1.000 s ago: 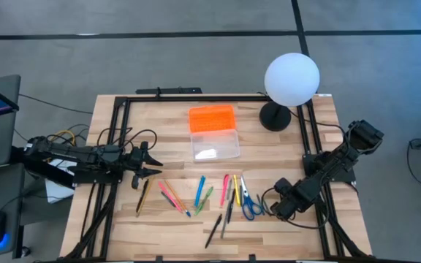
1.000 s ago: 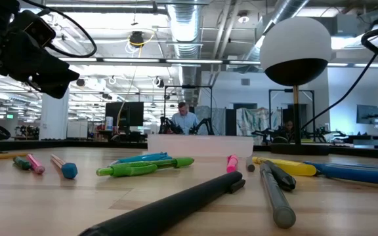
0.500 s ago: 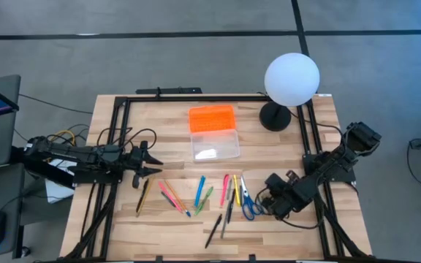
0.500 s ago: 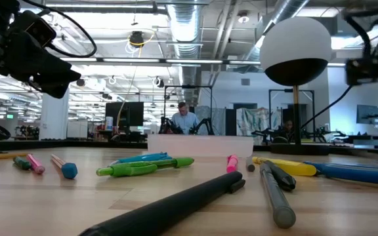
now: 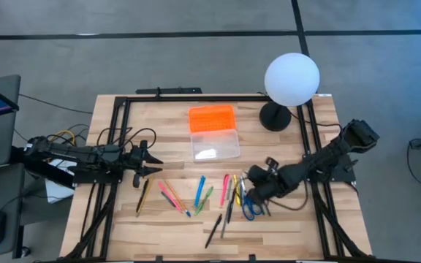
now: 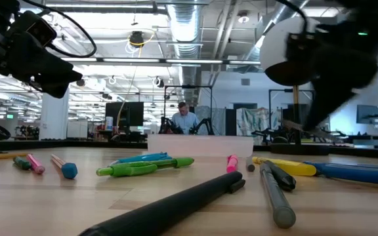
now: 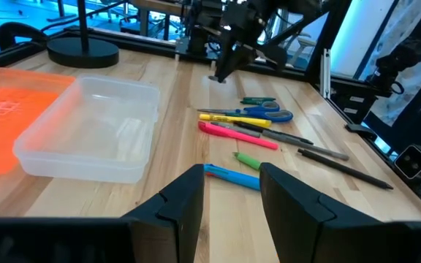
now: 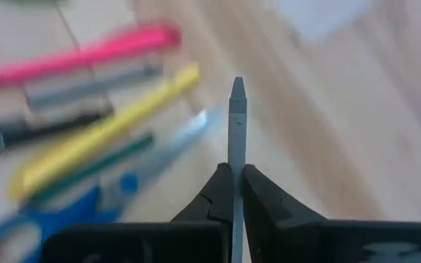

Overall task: Pick & place school supplies into a supply box
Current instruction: Put the gray crayon into the supply box, then put the black pen into the supply box

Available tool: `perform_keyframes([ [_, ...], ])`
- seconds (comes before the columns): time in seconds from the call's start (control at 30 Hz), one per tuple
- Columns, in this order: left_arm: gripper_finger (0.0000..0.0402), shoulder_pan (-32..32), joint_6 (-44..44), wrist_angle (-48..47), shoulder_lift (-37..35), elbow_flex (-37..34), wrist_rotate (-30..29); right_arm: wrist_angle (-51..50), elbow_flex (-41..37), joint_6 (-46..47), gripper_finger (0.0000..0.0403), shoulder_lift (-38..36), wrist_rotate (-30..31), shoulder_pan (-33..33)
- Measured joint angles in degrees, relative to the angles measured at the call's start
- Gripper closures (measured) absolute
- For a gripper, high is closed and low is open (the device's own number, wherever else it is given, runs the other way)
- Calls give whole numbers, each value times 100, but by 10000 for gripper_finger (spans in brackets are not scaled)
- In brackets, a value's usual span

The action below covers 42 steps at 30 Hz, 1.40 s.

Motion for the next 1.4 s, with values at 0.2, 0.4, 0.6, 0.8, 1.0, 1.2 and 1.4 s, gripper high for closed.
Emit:
perform_keyframes([
  [0.2, 272, 0, 44, 1, 0, 0, 0, 745, 407, -1787, 403, -8, 26, -854],
  [0.4, 272, 0, 117, 1, -1, 0, 0, 1833, 531, -3320, 403, -11, -432, -1857],
  [0.6, 272, 0, 118, 1, -2, 0, -9, 2370, 538, -3862, 403, 269, -918, -2686],
  [0.8, 272, 0, 118, 1, -2, 0, -11, 2800, 536, -4144, 403, 787, -1244, -3048],
  [1.0, 272, 0, 218, 3, -2, 0, -24, 2893, 542, -4503, 397, 1109, -1257, -3157],
  [1.2, 272, 0, 228, 3, -1, 0, -22, 2911, 542, -4577, 365, 1207, -1261, -3300],
  [1.4, 272, 0, 226, 3, 0, 0, -22, 2963, 542, -4804, 337, 1155, -1252, -3320],
])
